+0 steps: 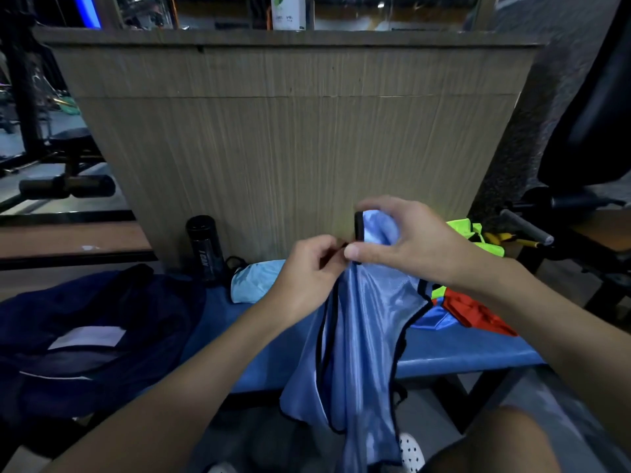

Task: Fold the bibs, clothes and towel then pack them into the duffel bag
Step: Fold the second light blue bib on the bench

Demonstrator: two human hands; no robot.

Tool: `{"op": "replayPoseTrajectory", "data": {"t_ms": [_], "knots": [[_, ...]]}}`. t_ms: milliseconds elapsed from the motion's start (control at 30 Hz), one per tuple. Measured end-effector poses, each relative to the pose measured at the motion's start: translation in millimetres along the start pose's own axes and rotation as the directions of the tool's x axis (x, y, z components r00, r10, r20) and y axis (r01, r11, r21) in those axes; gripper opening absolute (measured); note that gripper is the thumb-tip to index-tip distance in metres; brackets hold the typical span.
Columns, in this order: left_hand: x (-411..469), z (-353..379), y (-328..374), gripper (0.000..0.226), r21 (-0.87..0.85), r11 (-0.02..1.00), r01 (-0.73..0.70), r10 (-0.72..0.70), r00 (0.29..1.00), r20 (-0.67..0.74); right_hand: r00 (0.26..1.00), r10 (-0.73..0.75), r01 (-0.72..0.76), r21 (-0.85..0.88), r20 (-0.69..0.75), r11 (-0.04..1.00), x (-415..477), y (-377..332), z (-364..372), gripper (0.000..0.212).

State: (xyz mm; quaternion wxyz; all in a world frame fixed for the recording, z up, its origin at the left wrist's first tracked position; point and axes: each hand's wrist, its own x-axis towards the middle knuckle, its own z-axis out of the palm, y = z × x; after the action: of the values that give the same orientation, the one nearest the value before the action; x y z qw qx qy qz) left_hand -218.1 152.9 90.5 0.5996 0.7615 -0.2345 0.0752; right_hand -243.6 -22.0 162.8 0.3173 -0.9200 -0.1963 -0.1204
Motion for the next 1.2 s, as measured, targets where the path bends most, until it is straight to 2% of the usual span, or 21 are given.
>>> {"op": "replayPoseTrajectory", "data": {"t_ms": [100,167,200,300,533,600,667,733,800,833,867,933,1000,1033,1200], "knots": [[0,-2,0,0.024,-0.079,0.997,0.008,-0.008,1.0,0.001,0.999,-0.037,0.038,-0.072,0.013,0.997,5,5,5,0.021],[-7,1,-8,0.023,-0.09,0.995,0.047,-0.048,0.999,-0.001,0.997,-0.034,0.028,-0.082,-0.068,0.996,7,7,5,0.011],[-11,2,-16,0.024,-0.063,0.996,0.069,-0.069,0.998,-0.002,0.991,-0.045,0.034,-0.089,-0.125,0.995,8,7,3,0.01],[-25,3,-37,0.022,0.023,0.995,0.096,-0.097,0.995,0.028,0.963,-0.059,0.033,-0.101,-0.264,0.994,9,6,-4,0.032],[-31,-11,-63,0.032,0.13,0.986,0.106,-0.11,0.994,0.024,0.917,-0.029,0.018,-0.032,-0.399,0.999,10,15,-8,0.014],[-29,-16,-61,0.037,0.099,0.989,0.112,-0.113,0.994,0.003,0.925,-0.017,-0.005,-0.057,-0.379,0.998,10,17,-9,0.012],[-22,-17,-49,0.037,0.063,0.993,0.104,-0.104,0.995,0.004,0.963,0.015,-0.026,-0.04,-0.271,0.999,8,19,-4,0.022],[-13,-18,-33,0.035,0.047,0.996,0.077,-0.078,0.997,0.023,0.994,0.059,-0.057,0.024,-0.093,0.998,3,19,4,0.046],[-4,-20,-16,0.032,0.039,0.998,0.048,-0.05,0.997,0.061,0.995,0.079,-0.083,0.051,0.061,0.995,-2,16,15,0.074],[0,-21,-8,0.029,0.046,0.998,0.043,-0.046,0.996,0.074,0.991,0.078,-0.084,0.051,0.111,0.995,-3,15,20,0.078],[3,-23,-1,0.025,0.055,0.998,0.044,-0.048,0.996,0.076,0.988,0.062,-0.069,0.047,0.14,0.996,-3,16,26,0.073],[7,-26,8,0.019,0.061,0.997,0.054,-0.057,0.997,0.054,0.988,0.0,-0.007,0.04,0.153,0.999,-2,19,36,0.04],[9,-29,11,0.017,0.056,0.996,0.065,-0.067,0.997,0.035,0.995,-0.016,0.01,0.059,0.095,0.998,0,19,39,0.012],[9,-29,11,0.016,0.056,0.997,0.061,-0.063,0.997,0.035,0.998,-0.006,0.001,0.078,0.062,0.997,0,18,37,0.005],[-8,-34,-18,0.02,0.225,0.974,0.034,-0.041,0.999,0.025,0.993,0.069,-0.05,0.181,-0.097,0.982,3,12,23,0.016]]}}
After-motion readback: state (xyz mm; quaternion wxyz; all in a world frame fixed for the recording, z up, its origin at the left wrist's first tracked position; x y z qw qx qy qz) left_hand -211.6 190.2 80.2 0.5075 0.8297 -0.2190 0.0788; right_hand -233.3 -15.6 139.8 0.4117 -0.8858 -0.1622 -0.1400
